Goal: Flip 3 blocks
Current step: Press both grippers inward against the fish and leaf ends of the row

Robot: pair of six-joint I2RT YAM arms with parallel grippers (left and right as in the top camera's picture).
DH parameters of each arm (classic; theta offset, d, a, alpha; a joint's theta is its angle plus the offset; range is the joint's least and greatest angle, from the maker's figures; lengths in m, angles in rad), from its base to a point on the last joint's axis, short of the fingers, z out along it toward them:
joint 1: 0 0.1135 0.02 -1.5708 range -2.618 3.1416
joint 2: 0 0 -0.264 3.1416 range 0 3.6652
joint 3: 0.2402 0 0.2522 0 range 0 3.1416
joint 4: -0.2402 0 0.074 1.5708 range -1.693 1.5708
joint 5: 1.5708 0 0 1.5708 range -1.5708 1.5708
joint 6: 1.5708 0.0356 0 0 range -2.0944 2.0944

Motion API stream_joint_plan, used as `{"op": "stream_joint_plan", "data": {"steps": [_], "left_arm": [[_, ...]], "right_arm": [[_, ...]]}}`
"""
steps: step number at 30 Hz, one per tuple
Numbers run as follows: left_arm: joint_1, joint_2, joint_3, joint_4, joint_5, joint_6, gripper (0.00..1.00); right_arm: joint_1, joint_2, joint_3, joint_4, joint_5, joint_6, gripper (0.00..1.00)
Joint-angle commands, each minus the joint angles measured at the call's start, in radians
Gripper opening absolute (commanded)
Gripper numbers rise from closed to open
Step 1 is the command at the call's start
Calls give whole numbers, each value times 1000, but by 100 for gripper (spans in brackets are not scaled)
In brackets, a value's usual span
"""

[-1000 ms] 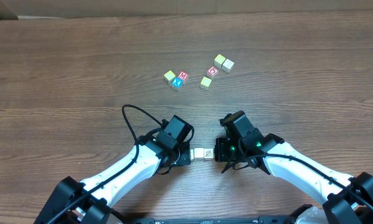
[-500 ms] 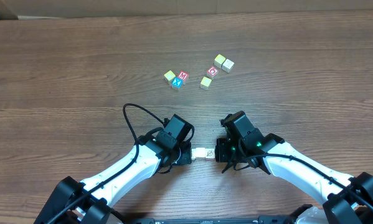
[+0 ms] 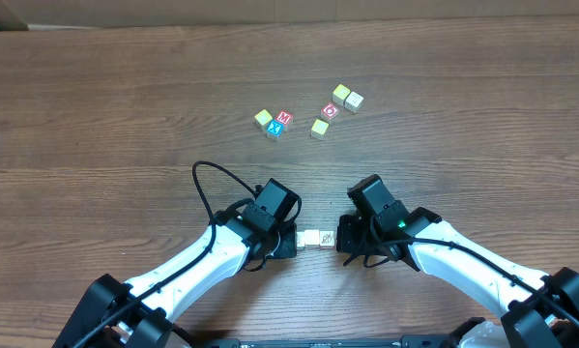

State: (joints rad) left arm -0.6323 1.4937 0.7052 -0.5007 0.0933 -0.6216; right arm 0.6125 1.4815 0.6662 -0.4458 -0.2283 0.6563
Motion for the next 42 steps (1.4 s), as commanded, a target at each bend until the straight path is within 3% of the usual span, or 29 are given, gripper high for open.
{"op": "stream_joint_plan", "data": {"steps": [1, 21, 42], "left_arm": [[5, 10, -10, 0, -16, 37, 9], [5, 85, -10, 12, -15, 54, 4], [5, 86, -10, 28, -19, 182, 4]], "right_arm": [[7, 2, -6, 1, 8, 30, 4], [76, 2, -6, 23, 19, 74, 4], [76, 2, -6, 17, -40, 116, 4]]}}
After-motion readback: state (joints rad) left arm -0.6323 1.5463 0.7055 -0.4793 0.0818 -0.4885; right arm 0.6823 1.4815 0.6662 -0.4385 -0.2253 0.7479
